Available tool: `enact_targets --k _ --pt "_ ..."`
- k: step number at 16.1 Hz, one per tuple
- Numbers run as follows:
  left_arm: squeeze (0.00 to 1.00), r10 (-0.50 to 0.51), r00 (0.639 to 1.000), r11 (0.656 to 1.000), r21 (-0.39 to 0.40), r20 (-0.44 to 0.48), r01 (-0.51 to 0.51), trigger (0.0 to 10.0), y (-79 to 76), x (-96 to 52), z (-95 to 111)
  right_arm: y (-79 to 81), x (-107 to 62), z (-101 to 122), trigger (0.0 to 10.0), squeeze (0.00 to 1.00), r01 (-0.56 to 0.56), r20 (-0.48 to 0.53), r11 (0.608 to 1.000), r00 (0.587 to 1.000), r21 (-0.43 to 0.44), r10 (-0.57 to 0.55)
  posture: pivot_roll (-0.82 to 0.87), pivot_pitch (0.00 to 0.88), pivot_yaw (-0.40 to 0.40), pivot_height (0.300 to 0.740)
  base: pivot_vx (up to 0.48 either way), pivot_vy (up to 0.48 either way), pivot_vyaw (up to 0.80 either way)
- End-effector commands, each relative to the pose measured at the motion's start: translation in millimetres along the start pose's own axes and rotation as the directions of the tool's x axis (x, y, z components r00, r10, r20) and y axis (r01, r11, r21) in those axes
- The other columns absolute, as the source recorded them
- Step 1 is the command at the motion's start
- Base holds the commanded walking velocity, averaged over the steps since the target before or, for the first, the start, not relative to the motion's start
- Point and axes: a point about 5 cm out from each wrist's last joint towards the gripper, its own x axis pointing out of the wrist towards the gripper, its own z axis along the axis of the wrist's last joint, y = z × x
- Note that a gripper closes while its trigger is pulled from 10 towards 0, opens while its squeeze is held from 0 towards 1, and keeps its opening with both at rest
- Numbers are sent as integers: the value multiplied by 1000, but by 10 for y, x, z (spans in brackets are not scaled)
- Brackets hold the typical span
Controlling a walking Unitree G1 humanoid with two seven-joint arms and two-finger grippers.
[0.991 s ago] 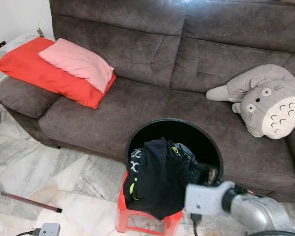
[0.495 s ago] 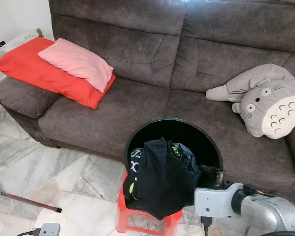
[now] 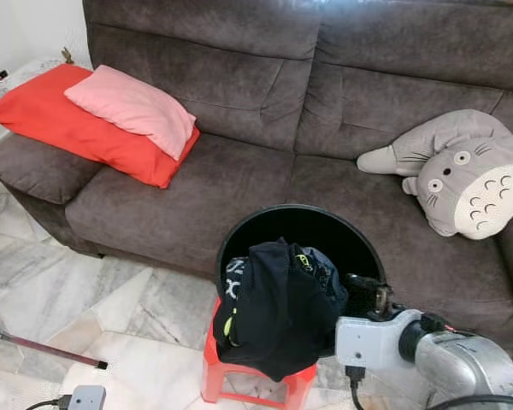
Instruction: Hang hanger
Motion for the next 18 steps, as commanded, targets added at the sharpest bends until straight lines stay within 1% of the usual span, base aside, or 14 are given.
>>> enact_targets --k 1,4,6,7,8,11,14,18 --pt "0 -4 999 1000 13 -48 5 10000 11 -33 -117 -2 -1 -5 10000 0 12 5 1000 1000 6 -12 -75 174 -23 740 0 0 0" --pt "0 -6 999 1000 16 -49 6 10000 8 -33 -120 36 15 36 10000 0 -4 25 1000 1000 21 4 -74 172 -24 740 0 0 0" --pt "0 -5 999 1000 16 -49 6 10000 9 -33 -120 40 -2 43 10000 0 -27 32 998 999 50 26 -76 172 -24 740 0 0 0" --pt "0 -5 999 1000 16 -49 6 10000 9 -33 -118 43 -5 28 10000 0 -32 29 998 999 46 31 -77 170 -24 740 0 0 0" --pt "0 -5 999 1000 16 -49 6 10000 9 -32 -116 81 -8 -15 10000 0 -56 9 998 998 31 56 -77 170 -24 740 0 0 0" --pt "0 -5 999 1000 16 -47 6 10000 10 -30 -111 81 0 -13 10000 0 -51 13 998 999 46 50 -78 168 -24 740 0 0 0" --pt "0 -4 999 1000 16 -45 5 10000 13 -30 -107 127 10 -36 10000 0 -69 4 997 998 47 69 -71 170 -24 740 0 0 0" --pt "0 -3 999 1000 17 -44 4 10000 12 -31 -108 175 69 -57 10000 0 -42 4 998 999 50 42 -70 172 -23 740 0 0 0"
